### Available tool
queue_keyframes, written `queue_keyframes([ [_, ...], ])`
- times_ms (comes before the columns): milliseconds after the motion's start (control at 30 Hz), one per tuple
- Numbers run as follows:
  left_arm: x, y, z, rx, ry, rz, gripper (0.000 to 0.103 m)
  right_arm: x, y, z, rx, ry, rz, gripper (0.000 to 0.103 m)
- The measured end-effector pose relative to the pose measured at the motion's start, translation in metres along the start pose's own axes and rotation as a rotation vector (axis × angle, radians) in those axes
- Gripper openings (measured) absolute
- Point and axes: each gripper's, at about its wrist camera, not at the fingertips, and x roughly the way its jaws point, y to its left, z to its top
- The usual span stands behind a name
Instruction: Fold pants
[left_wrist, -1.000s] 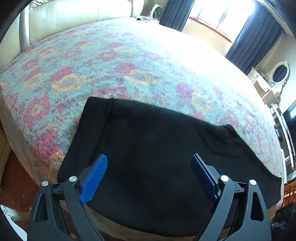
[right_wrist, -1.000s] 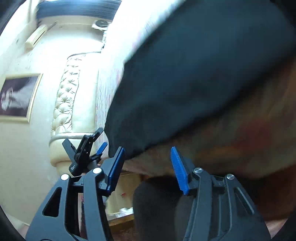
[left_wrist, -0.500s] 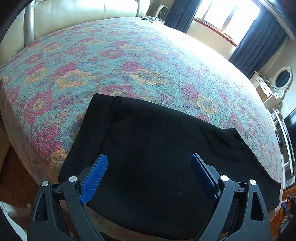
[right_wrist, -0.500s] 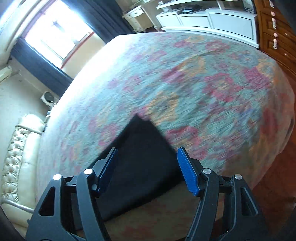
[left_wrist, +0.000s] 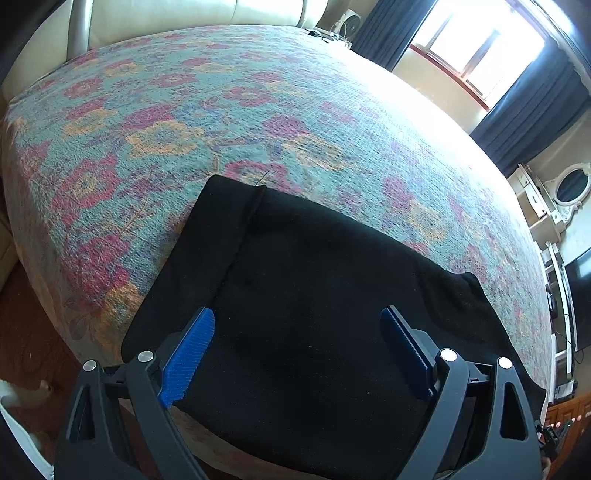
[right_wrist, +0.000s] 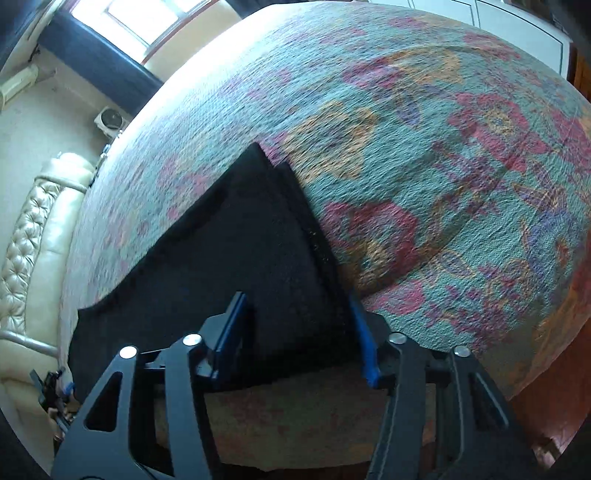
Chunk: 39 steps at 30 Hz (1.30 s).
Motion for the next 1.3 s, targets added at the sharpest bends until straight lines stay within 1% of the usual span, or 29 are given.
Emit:
queue_keyframes([
  [67,-0.007,-0.006,0.002,0.004,-0.026,-0.006,0.090,-0.002,0.007,0.000,0.004,0.021,0.020,0.025],
  [100,-0.010,-0.008,0.003,-0.003,-0.030,-0.009,0.090,-0.005,0.010,0.000,0.006,0.024,0.015,0.023],
  [167,-0.013,-0.010,0.002,-0.041,-0.015,-0.008,0.090,-0.010,0.020,0.002,0.020,0.017,0.044,0.021],
  [200,-0.014,-0.010,0.000,-0.072,-0.001,-0.022,0.090,-0.015,0.026,0.004,0.031,0.003,0.067,0.021],
  [267,-0.011,-0.008,-0.005,-0.136,0.036,-0.072,0.090,-0.028,0.037,0.013,0.038,-0.031,0.124,0.021],
  [333,-0.005,-0.006,-0.009,-0.177,0.081,-0.094,0.090,-0.045,0.064,0.016,0.025,-0.068,0.172,0.021],
  [433,0.002,-0.008,-0.012,-0.173,0.108,-0.063,0.090,-0.069,0.112,0.017,-0.038,-0.106,0.227,0.021],
  [533,0.002,-0.009,-0.011,-0.150,0.095,-0.037,0.090,-0.088,0.163,0.014,-0.119,-0.124,0.269,0.021],
  [600,0.000,-0.010,-0.010,-0.146,0.083,-0.038,0.090,-0.090,0.203,0.009,-0.176,-0.125,0.283,0.021],
  [667,-0.003,-0.010,-0.009,-0.135,0.068,-0.027,0.090,-0.090,0.240,-0.004,-0.235,-0.122,0.301,0.021],
  [800,-0.004,-0.007,-0.005,-0.139,0.054,-0.031,0.090,-0.067,0.311,-0.033,-0.333,-0.088,0.322,0.021],
  [867,-0.003,-0.005,-0.005,-0.138,0.058,-0.027,0.090,-0.051,0.344,-0.053,-0.393,-0.076,0.298,0.021],
  [967,-0.003,-0.003,-0.005,-0.141,0.059,-0.023,0.090,-0.012,0.384,-0.085,-0.468,-0.027,0.262,0.021],
  [1067,-0.005,-0.004,-0.005,-0.136,0.050,-0.023,0.090,0.032,0.409,-0.116,-0.521,0.035,0.224,0.021],
  [1167,-0.007,-0.010,-0.006,-0.102,0.040,-0.012,0.090,0.072,0.422,-0.145,-0.540,0.092,0.176,0.021],
  [1300,-0.012,-0.023,-0.005,-0.026,0.008,0.010,0.090,0.102,0.430,-0.168,-0.551,0.118,0.131,0.021],
])
